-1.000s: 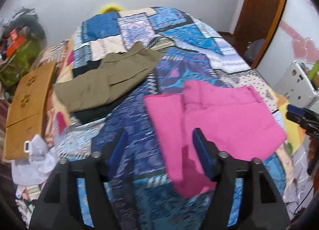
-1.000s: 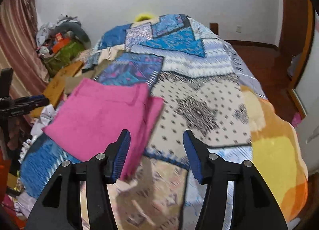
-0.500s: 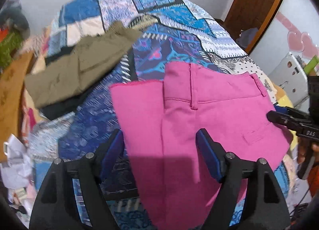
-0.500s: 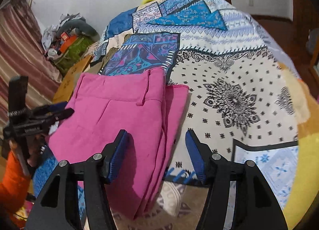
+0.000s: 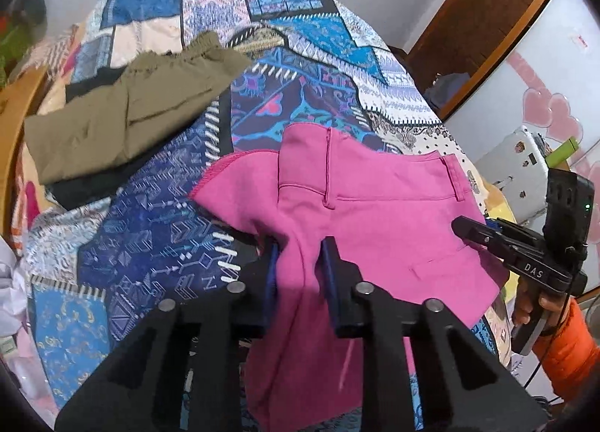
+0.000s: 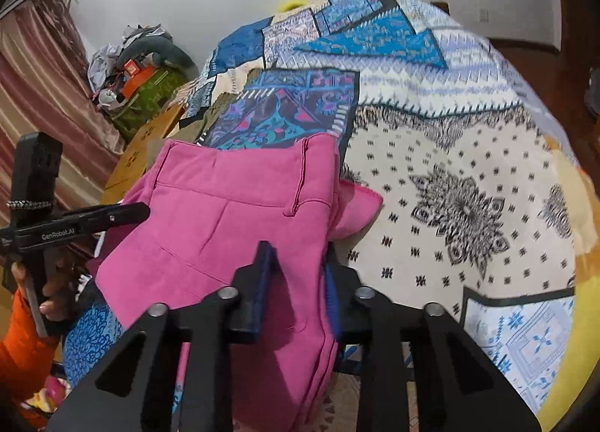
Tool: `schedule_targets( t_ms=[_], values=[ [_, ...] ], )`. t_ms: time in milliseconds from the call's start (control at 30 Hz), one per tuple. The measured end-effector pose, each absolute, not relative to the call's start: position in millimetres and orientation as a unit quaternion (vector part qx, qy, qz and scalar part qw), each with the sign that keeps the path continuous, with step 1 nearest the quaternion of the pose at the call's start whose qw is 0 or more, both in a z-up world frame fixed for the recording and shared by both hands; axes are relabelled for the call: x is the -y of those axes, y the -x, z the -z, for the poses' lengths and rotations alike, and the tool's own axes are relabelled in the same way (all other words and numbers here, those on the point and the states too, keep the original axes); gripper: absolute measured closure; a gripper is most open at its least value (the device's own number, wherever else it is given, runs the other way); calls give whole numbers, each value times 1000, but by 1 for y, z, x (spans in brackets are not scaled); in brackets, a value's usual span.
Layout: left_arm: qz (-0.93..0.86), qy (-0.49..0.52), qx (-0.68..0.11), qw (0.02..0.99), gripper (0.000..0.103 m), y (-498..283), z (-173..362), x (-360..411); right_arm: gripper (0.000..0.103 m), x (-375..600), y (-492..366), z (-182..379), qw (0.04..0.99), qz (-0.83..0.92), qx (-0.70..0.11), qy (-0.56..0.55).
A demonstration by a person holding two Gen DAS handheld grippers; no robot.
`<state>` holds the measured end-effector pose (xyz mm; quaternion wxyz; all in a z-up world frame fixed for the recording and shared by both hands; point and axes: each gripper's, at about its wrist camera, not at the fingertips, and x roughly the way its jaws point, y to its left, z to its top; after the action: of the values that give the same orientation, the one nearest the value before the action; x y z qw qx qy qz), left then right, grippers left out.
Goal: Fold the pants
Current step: 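Close both tools on the pink pants waistband, then lift the pink pants with both tools and carry them onto the olive pants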
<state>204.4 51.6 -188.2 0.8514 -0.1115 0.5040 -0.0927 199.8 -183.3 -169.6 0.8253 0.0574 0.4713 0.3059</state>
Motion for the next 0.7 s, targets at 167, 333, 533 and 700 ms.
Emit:
schedule_targets(
  t_ms=[167, 333, 533, 700],
  values=[
    [89, 77, -477, 871, 86, -199, 166, -48, 91, 179, -204, 152, 834, -315, -451, -49],
    [73, 49, -441, 893, 86, -197, 140, -54, 92, 164, -210, 129, 845, -326, -422, -34],
    [44, 48, -403, 913, 86, -207, 112, -84, 92, 132, -226, 100, 859, -342, -381, -22],
    [11, 39, -375, 926, 86, -219, 93, -116, 92, 99, -245, 81, 865, -358, -351, -8]
  ],
)
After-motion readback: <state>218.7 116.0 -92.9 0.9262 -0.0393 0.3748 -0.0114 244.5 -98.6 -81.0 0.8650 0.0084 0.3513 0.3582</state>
